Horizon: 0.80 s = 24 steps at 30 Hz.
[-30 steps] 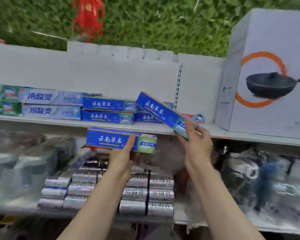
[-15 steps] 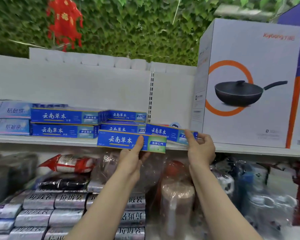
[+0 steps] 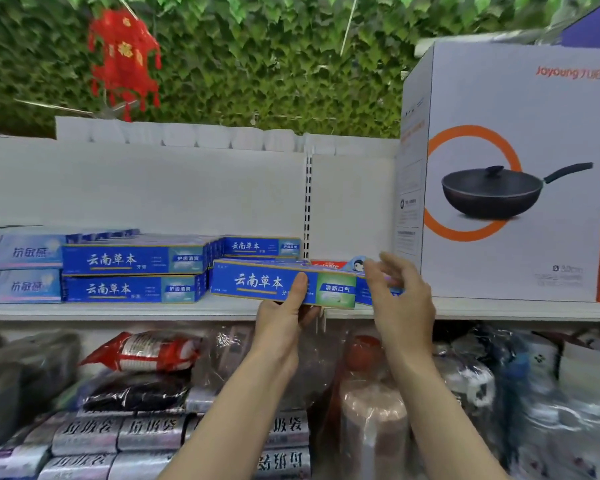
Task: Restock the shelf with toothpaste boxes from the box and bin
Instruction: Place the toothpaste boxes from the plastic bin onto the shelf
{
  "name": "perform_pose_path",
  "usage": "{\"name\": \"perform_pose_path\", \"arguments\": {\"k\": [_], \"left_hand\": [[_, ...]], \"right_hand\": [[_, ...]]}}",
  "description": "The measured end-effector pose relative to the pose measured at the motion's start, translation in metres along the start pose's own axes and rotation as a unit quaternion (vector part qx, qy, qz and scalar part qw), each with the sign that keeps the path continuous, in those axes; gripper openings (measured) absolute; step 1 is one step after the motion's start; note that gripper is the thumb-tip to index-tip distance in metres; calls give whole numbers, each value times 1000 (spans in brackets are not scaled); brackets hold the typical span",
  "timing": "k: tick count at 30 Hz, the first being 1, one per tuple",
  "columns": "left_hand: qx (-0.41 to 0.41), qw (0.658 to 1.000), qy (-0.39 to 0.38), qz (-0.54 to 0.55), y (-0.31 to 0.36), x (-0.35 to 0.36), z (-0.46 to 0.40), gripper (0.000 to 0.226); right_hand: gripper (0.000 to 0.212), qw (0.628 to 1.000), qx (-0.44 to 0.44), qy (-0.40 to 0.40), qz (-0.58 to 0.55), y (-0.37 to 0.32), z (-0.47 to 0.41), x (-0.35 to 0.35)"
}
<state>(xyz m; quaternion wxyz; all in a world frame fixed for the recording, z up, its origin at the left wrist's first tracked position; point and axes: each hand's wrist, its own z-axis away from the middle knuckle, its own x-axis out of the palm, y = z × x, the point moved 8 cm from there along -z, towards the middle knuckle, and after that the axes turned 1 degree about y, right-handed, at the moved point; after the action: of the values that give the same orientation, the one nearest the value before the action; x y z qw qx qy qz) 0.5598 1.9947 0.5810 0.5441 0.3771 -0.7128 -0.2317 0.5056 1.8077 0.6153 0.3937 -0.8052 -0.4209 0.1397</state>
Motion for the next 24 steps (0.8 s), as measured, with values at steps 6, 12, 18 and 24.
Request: {"name": "perform_pose_path", "arguments": {"k": [6, 12, 18, 24], "left_hand": [[5, 999, -26, -36, 12, 0, -6, 12], [-13, 996, -24, -81, 18, -14, -17, 18], [-91, 966, 18, -240, 29, -40, -9, 25], [226, 773, 111, -583, 72, -60, -13, 27]], "right_hand": [[42, 986, 76, -137, -65, 8, -1, 41], [27, 983, 79, -153, -62, 9, -6, 52], [32, 988, 82, -132, -19, 25, -22, 62], [31, 989, 79, -120, 43, 41, -22, 82]]}}
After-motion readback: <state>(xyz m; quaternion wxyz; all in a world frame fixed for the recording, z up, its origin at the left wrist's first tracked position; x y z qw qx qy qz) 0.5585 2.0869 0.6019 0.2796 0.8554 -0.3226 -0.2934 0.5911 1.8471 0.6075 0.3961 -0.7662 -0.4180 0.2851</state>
